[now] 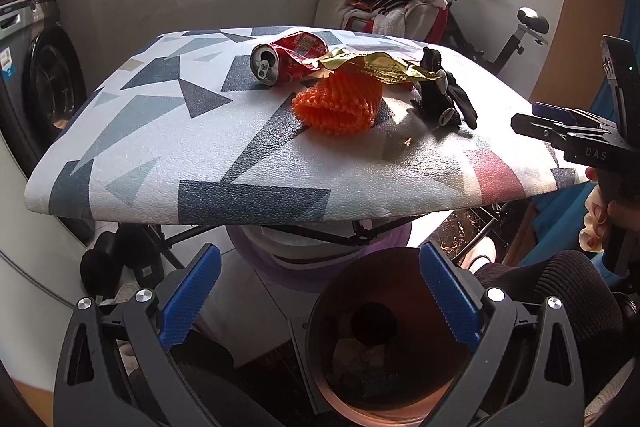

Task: Collect trash
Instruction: 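Lower the right gripper onto the black gloves and close on them, then grasp the gold foil wrapper with the left gripper while the right holds the gloves, then lift the gloves and foil wrapper and carry both down over the brown bin, then open both grippers over the bin to drop the gloves and foil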

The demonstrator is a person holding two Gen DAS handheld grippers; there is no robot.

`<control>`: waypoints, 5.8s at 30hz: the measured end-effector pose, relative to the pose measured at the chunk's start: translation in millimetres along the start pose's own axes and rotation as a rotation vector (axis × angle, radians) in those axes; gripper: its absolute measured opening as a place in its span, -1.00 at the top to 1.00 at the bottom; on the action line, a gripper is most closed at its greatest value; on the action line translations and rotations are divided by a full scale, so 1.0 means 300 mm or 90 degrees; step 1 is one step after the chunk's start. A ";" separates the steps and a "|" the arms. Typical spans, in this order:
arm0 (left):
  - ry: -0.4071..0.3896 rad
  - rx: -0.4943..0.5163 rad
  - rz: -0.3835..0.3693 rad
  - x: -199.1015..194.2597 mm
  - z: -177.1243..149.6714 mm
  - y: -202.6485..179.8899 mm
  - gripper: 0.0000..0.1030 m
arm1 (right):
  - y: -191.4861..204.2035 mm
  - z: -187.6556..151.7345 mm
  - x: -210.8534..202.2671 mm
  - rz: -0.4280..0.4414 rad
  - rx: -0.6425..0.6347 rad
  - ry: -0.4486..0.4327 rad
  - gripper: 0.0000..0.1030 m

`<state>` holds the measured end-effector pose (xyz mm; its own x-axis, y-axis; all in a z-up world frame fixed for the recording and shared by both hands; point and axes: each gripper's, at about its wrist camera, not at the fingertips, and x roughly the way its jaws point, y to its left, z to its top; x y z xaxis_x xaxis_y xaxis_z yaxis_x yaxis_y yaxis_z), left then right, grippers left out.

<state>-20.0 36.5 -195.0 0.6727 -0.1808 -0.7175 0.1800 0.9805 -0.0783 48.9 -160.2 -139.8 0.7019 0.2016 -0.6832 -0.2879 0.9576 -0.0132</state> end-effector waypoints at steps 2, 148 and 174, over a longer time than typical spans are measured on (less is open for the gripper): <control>0.000 -0.006 0.004 0.000 0.006 0.005 -0.89 | 0.007 0.018 0.018 -0.005 -0.012 0.000 -0.58; 0.099 0.057 -0.240 -0.001 0.080 -0.118 -0.06 | 0.080 -0.032 -0.349 0.145 0.058 -0.114 0.84; -0.030 -0.029 -0.102 -0.064 -0.006 0.022 -0.82 | 0.250 -0.303 0.047 0.180 0.040 0.179 0.72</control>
<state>-33.1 46.5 -183.0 0.6709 -0.3369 -0.6605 0.2554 0.9413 -0.2207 -22.1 -104.2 -216.8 0.3928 0.4027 -0.8268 -0.3974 0.8851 0.2422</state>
